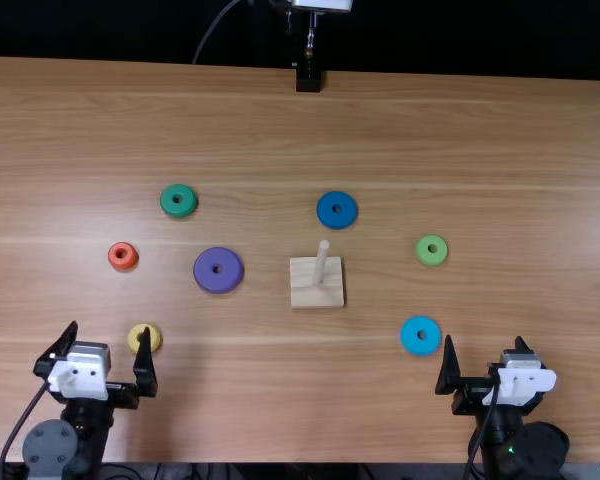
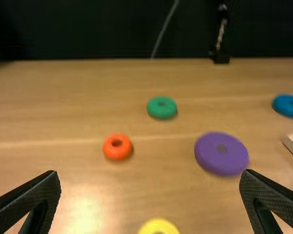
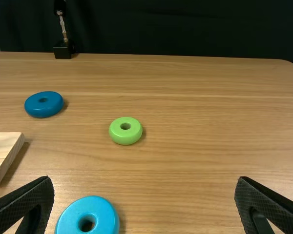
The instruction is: Build the Hanoi tower: stack the rings onto the peg from bottom to top in this color order: purple, dark blue, light blue, dark green, light green, yellow, orange.
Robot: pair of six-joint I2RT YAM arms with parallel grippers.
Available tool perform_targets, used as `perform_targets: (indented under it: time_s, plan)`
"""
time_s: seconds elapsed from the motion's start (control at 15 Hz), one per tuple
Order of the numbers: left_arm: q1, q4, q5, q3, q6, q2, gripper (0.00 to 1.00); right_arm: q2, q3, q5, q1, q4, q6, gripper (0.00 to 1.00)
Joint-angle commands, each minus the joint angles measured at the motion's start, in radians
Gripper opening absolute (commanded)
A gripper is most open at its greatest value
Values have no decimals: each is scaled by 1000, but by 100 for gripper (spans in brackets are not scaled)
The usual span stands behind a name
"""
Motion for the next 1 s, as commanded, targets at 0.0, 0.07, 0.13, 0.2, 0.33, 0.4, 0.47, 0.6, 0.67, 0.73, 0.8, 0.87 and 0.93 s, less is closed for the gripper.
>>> perform_targets:
  time_s: [0.0,0.07,0.13,0.2,0.33,0.4,0.47,0.6,0.67,0.73,0.8,0.87,0.93]
  plan:
    - [-34,50,-59,92,1,86,100,-17,-76,11,1,-33,-3,100]
    - [-72,52,-83,202,5,172,100,-17,-76,13,-1,-33,-3,100]
    - [-103,39,-121,308,8,264,100,-17,-76,13,-1,-33,-3,100]
    - [-119,13,-158,411,12,359,100,-17,-76,13,-1,-33,-3,100]
    - [-176,-119,-186,605,12,549,100,-17,-76,11,-1,-33,-3,100]
    - [-202,-208,-186,708,12,676,100,-17,-76,13,-1,-33,-3,100]
    - [-233,-329,-186,817,14,808,100,-17,-76,13,-1,-33,-3,100]
    - [-279,-511,-184,989,16,991,100,-17,-76,13,-1,-33,-3,100]
    - [-294,-546,-182,1047,16,1092,100,-17,-76,11,-1,-33,-3,100]
    - [-311,-559,-184,1087,18,1192,100,-17,-76,11,-1,-33,-3,100]
    - [-322,-563,-177,1118,16,1281,100,-17,-76,11,-1,-33,-3,100]
    - [-330,-559,-171,1129,18,1365,100,-17,-76,11,1,-33,-3,100]
    - [-350,-556,-167,1133,18,1448,100,-17,-76,13,-1,-33,-3,100]
